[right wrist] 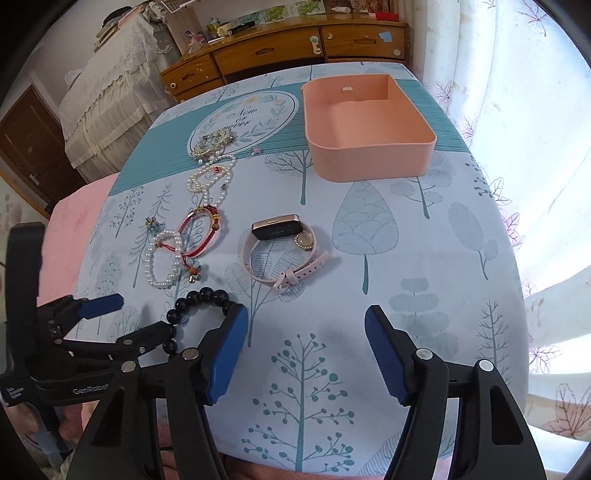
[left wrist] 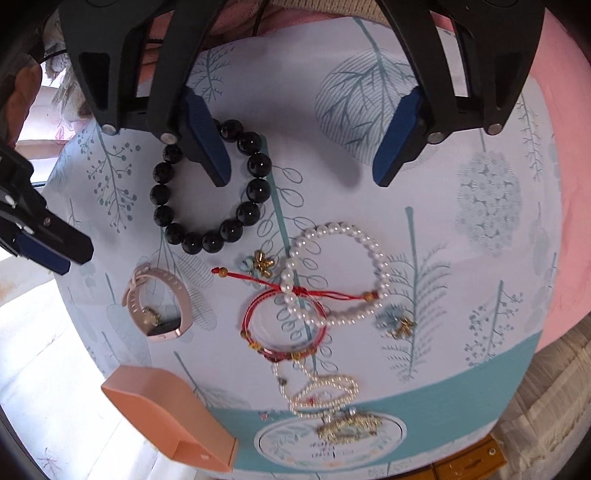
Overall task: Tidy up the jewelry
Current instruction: 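Grasp the black bead bracelet with the left tool while the right tool grasps the pink watch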
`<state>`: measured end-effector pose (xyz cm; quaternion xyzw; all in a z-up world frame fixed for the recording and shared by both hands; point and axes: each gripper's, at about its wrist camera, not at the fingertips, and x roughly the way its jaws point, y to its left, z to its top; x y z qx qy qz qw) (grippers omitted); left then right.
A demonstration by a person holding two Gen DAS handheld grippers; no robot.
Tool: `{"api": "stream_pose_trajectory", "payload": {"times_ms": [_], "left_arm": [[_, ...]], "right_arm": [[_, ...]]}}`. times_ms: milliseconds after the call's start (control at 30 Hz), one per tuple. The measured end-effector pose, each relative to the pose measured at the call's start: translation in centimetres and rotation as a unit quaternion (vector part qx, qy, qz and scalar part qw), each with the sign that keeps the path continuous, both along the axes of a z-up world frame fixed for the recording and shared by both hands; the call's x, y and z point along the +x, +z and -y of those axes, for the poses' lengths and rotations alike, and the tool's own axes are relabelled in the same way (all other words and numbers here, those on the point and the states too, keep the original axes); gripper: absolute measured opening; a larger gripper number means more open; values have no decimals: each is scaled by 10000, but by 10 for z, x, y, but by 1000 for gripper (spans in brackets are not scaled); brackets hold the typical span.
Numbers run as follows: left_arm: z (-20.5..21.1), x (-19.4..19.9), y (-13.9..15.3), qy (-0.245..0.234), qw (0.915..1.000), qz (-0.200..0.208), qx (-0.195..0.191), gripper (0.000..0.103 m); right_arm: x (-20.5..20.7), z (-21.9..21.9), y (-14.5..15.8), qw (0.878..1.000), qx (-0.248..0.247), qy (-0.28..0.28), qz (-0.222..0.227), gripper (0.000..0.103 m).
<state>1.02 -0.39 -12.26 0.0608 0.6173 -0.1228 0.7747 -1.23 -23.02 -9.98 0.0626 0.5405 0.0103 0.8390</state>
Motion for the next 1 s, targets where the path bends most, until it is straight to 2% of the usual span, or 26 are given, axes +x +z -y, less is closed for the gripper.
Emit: {"api": "stream_pose_trajectory", "payload": {"times_ms": [167, 233, 467, 533, 600, 700, 867, 900, 933, 967, 1000], "left_arm": [[14, 5, -14, -150, 9995, -175, 235, 74], [20, 6, -20, -200, 9989, -243, 337, 74], [42, 13, -29, -335, 9977, -228, 541, 74], [47, 15, -32, -356, 9979, -266, 463, 68], [55, 17, -33, -410, 9980, -326, 345, 55], [67, 18, -36, -478, 9977, -330, 357, 47], [81, 21, -41, -461, 9975, -391, 365, 44], [88, 23, -28, -453, 9973, -430, 375, 43], [91, 24, -28, -453, 9973, -431, 373, 41], [95, 25, -28, -458, 9973, -432, 376, 34], [86, 28, -23, -456, 9973, -440, 374, 20]], "right_arm": [[19, 3, -11, 9999, 7, 24, -129, 61], [29, 6, -18, 9997, 57, 12, -245, 52], [53, 11, -38, 9979, 376, -9, -523, 43], [57, 11, -40, 9972, 510, -31, -538, 43], [61, 9, -43, 9959, 643, -91, -629, 43], [67, 8, -49, 9920, 955, -197, -800, 42], [76, 9, -55, 9824, 1451, -528, -1050, 42], [78, 7, -55, 9826, 1417, -567, -1062, 42], [81, 5, -55, 9841, 1301, -553, -1074, 37], [83, 1, -54, 9861, 1134, -533, -1094, 33], [86, -3, -54, 9874, 972, -526, -1132, 25]]}}
